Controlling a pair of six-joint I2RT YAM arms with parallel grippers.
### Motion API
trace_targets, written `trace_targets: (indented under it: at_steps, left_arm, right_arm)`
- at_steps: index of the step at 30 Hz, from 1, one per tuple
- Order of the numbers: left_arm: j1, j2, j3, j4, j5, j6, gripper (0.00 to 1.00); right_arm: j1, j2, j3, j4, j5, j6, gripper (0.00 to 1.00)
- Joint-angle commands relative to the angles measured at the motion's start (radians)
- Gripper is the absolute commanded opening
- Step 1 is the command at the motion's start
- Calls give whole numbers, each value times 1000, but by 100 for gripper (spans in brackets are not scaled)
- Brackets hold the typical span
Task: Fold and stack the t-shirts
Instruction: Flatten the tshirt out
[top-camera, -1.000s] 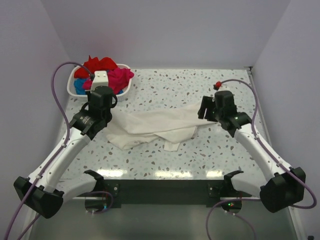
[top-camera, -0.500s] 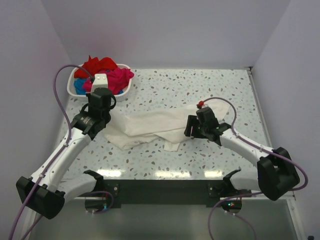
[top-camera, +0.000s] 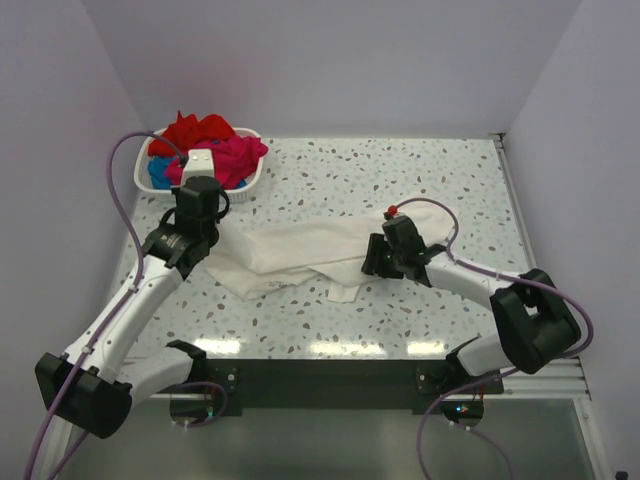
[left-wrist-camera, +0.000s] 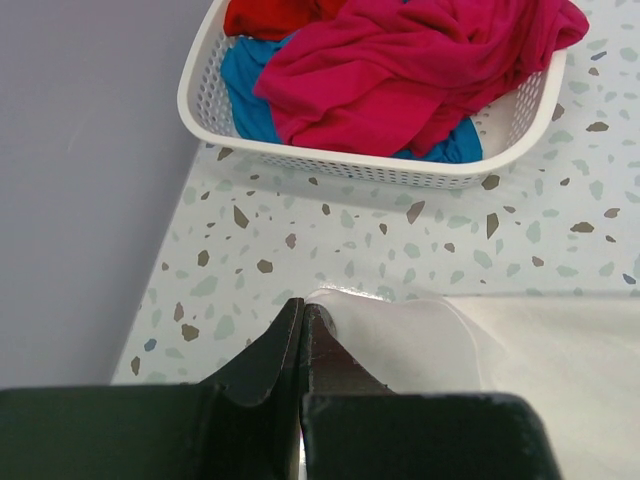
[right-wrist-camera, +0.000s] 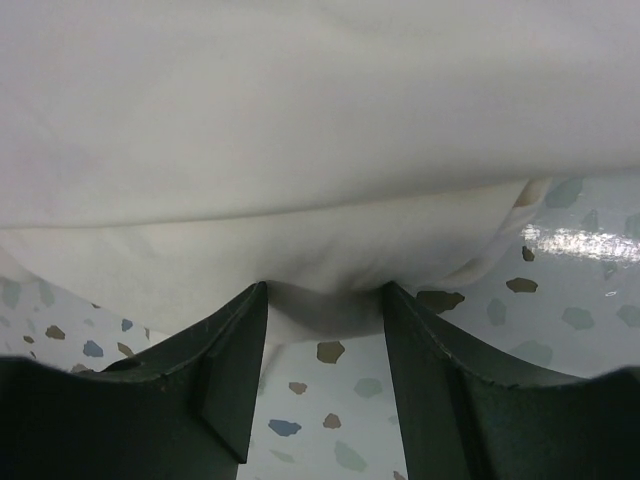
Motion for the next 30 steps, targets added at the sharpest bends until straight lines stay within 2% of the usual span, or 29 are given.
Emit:
trace_targets:
  at_steps: [1,3,5,6,7,9,11,15,19,22,26,29,30]
  left_arm:
    - [12,-12,-8,59,14,-9,0]
    - [17,-13,-9,61,18,-9,0]
    - [20,-16,-12,62,19,-8,0]
    - [20,-16,-14,64,21,-9,0]
    - [22,-18,-16,65,21,-9,0]
    - [23,-18,-16,67,24,-8,0]
    - [23,-18,-17,65,22,-6,0]
    - [29,-23,-19,68,24,-5,0]
    - [32,-35,-23,77,22,0,0]
    - [32,-33,-25,81,25,2,0]
    - [35,-27,-26,82,36,2,0]
    - [35,-24,-29,82,44,0,0]
    - [35,-23,-31,82,48,3,0]
  right_arm:
    - [7,13,-3,46,-7,13,53]
    - [7,30,-8,46,-7,12,50]
    - [7,37,-12,47,-7,10,38]
    - [7,36,-12,47,-5,9,30]
    - [7,31,-11,35,-7,6,14]
    - [7,-5,0,8,-7,-2,0]
    - [7,-51,27,-64,5,-26,0]
    - [7,-256,98,-238,111,-77,0]
    - [7,-404,187,-474,203,-128,0]
    - [7,-449,274,-592,301,-166,0]
    - [-3,-377,371,-580,374,-235,0]
    - [-57,-232,399,-504,331,-267,18]
    - [-85,-196,402,-487,313,-269,32]
